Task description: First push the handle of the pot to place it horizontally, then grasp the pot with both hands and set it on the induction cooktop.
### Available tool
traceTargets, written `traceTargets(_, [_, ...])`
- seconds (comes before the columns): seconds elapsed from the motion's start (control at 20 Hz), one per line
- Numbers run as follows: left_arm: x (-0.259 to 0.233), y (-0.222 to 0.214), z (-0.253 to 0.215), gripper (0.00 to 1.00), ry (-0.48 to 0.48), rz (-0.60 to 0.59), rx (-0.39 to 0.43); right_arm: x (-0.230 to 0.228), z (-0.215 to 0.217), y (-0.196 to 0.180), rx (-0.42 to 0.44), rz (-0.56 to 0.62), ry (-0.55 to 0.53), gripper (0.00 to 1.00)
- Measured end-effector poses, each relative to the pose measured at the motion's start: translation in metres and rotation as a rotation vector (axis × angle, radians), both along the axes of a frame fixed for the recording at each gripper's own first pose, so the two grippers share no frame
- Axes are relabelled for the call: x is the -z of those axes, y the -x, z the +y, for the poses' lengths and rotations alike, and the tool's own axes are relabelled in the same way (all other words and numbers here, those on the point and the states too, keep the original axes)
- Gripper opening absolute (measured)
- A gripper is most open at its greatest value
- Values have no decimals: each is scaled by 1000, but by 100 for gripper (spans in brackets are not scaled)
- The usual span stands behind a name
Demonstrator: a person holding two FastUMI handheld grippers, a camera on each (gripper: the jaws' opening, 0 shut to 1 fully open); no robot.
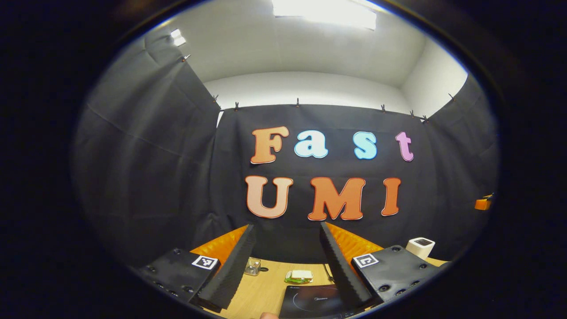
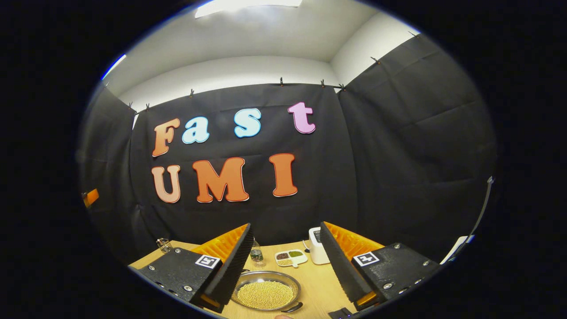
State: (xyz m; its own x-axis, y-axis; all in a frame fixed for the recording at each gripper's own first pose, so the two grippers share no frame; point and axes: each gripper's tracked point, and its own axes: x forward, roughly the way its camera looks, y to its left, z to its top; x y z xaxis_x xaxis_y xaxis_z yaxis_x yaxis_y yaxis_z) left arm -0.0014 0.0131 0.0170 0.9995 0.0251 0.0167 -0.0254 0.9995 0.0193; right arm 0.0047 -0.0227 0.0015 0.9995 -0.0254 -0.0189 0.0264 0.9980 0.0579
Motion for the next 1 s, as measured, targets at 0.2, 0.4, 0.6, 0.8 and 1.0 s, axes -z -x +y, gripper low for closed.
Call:
traceTargets(0.2, [11, -2, 7, 98, -19, 40, -4, 8, 5, -6, 2, 22, 26, 94])
traceTargets(0.4, [24, -6, 10, 98, -4, 85, 5, 18, 13, -10, -13, 56, 52, 91])
traceTargets(0.6, [27, -12, 21, 98, -11, 89, -13, 27, 25, -12, -52, 73, 77, 76])
traceTargets(0.8, [30, -13, 23, 98, -3, 93, -17, 42, 36, -10, -92, 111, 86, 51])
traceTargets(1.0, [34, -15, 23, 95, 5, 98, -14, 66, 39, -8, -101, 158, 77, 23])
